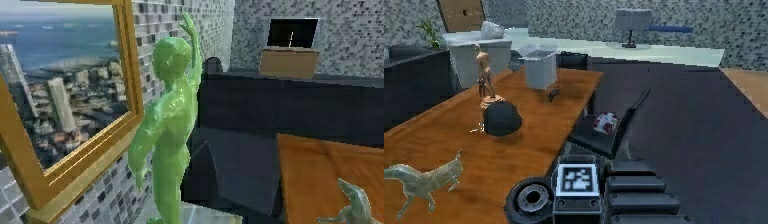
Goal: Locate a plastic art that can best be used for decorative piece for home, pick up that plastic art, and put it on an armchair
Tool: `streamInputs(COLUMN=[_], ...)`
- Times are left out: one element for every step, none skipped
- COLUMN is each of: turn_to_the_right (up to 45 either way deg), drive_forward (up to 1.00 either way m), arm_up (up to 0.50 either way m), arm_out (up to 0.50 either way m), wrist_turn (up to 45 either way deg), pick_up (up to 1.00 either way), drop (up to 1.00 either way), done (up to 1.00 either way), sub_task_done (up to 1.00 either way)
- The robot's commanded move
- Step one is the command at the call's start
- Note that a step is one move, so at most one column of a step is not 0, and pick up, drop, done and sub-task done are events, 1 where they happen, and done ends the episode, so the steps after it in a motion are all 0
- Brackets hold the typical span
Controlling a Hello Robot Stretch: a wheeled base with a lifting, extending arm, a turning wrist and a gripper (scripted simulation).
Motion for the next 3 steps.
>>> streamInputs(turn_to_the_right=[45.0,45.0,45.0], drive_forward=[0.0,0.0,0.0], arm_up=[0.0,0.0,0.0], arm_out=[0.0,0.0,0.0], wrist_turn=[0.0,0.0,0.0], pick_up=[0.0,0.0,0.0], drop=[0.0,0.0,0.0], done=[0.0,0.0,0.0], sub_task_done=[0.0,0.0,0.0])
